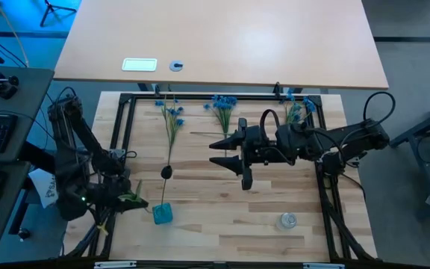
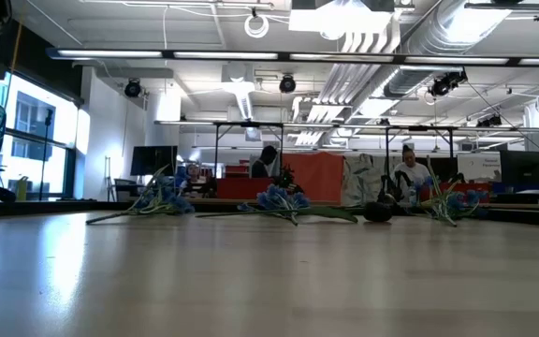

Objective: Sort flowers into vase by color
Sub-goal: Put the left black flower into the blue vase

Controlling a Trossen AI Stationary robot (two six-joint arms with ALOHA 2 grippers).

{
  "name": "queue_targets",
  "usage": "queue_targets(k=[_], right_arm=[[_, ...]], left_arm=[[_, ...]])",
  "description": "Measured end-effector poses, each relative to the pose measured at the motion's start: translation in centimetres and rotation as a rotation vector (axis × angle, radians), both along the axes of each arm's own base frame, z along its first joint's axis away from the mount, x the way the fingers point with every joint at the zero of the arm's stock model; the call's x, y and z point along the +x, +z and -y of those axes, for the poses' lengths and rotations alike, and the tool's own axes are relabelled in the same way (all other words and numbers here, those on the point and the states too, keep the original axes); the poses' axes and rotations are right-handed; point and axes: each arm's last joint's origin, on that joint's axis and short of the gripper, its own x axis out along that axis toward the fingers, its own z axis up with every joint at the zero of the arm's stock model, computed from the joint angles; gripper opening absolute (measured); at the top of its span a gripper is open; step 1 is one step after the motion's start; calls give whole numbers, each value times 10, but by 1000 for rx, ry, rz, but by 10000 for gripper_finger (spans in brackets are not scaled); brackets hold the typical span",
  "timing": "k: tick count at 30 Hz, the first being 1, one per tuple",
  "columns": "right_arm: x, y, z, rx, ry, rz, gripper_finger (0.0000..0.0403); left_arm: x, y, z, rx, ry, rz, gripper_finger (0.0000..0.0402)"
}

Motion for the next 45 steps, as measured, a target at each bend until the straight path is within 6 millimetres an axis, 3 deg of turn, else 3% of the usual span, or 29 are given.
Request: queue_targets(k=[14, 32, 45], right_arm=[[10, -11, -1, -21, -5, -45, 172], [10, -11, -1, -23, -5, -43, 172], [10, -13, -1, -54, -1, -66, 172]], left_arm=[[14, -2, 6, 16, 10, 13, 0], [34, -20, 14, 110, 2, -65, 4], [30, -26, 10, 77, -25, -164, 59]])
